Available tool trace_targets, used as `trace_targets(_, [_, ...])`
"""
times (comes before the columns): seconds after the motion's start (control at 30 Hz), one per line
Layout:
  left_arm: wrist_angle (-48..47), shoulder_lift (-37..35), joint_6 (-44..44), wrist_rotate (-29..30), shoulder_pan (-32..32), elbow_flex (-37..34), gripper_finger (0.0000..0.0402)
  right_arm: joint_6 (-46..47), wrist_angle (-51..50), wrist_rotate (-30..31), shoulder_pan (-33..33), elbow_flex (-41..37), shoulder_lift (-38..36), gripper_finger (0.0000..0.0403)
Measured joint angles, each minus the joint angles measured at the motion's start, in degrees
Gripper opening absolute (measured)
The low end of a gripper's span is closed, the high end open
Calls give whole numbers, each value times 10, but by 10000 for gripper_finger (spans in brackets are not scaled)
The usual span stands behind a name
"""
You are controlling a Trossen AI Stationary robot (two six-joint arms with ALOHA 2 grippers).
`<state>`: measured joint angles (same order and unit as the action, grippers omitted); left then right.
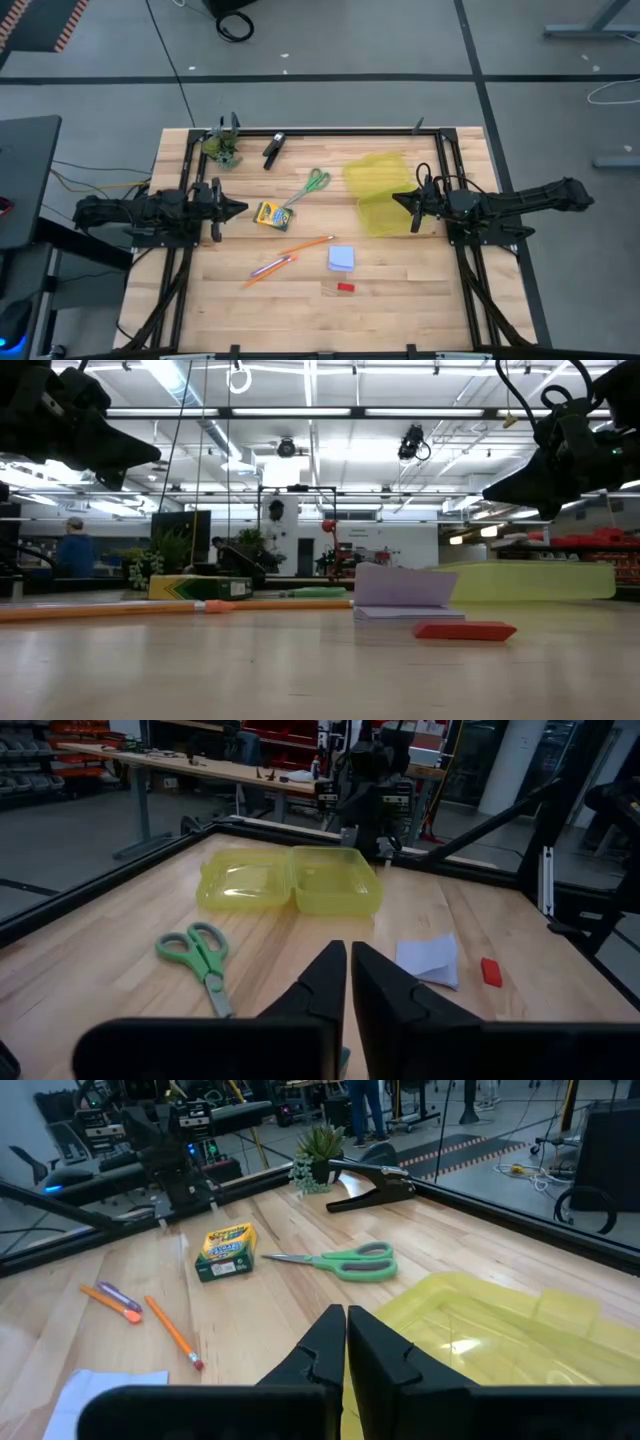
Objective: Pack school essentials
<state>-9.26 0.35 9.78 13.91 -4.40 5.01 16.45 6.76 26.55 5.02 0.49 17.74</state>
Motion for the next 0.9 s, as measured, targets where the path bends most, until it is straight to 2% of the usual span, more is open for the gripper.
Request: trace_targets(0.9, [0, 0, 0, 0, 0, 0, 37, 0, 0, 0, 0, 0, 0, 21])
